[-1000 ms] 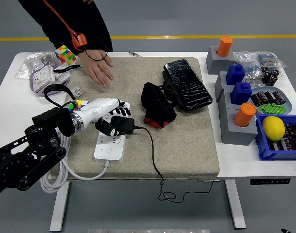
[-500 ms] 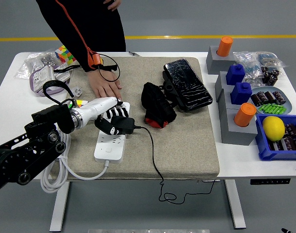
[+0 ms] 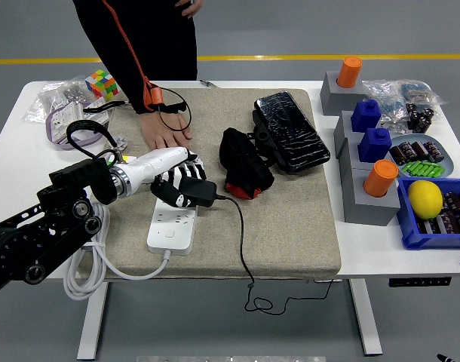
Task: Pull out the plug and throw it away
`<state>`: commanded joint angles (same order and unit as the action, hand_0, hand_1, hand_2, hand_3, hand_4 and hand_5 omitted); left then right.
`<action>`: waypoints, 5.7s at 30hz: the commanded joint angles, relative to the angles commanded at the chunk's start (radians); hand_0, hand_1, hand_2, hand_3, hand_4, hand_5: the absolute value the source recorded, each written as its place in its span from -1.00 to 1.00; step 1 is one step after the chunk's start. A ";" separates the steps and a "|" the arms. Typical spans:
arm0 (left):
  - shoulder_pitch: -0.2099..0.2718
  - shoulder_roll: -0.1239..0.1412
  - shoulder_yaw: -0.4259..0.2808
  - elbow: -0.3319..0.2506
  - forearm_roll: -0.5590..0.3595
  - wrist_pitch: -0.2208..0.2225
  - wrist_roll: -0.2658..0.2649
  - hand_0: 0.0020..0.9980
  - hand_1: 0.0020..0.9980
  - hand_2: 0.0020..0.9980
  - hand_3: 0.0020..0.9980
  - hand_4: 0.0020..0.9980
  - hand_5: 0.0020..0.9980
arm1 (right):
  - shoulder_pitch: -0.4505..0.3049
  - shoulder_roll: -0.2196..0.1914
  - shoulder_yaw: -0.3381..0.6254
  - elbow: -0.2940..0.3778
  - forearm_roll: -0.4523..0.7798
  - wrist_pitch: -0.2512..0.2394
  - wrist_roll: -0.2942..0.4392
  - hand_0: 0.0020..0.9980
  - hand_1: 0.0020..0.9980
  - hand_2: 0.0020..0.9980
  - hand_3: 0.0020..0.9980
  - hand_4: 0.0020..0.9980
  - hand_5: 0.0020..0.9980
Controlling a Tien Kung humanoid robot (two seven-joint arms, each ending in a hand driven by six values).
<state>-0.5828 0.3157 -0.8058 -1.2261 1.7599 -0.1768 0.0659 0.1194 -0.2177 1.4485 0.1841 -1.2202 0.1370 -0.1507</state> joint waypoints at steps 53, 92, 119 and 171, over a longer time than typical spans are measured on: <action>-0.099 -0.124 0.301 0.150 -0.242 0.192 -0.101 -0.04 0.26 0.24 0.33 0.81 -1.00 | 0.008 -0.008 -0.046 -0.002 0.016 0.001 -0.001 0.28 0.35 0.37 0.20 1.00 -0.05; 0.368 0.222 -0.175 -0.484 -0.321 -0.050 0.140 -0.81 -0.72 -0.52 0.41 0.55 -0.39 | -0.004 -0.002 0.012 0.004 -0.006 0.002 0.001 0.28 0.35 0.37 0.20 1.00 -0.06; 0.384 0.238 -0.150 -0.461 -0.325 -0.106 0.277 -0.87 -0.86 -0.71 0.19 0.32 -1.00 | -0.003 -0.002 0.010 0.003 -0.006 0.002 0.000 0.28 0.35 0.37 0.20 1.00 -0.06; 0.367 0.239 -0.102 -0.402 -0.334 -0.137 0.332 -0.89 -0.88 -0.73 0.65 0.17 -1.00 | -0.006 0.002 0.014 0.002 -0.009 0.001 -0.001 0.28 0.35 0.37 0.19 1.00 -0.06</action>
<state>-0.2160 0.5543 -0.9075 -1.6283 1.4260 -0.3133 0.3978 0.1130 -0.2156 1.4621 0.1865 -1.2290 0.1385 -0.1512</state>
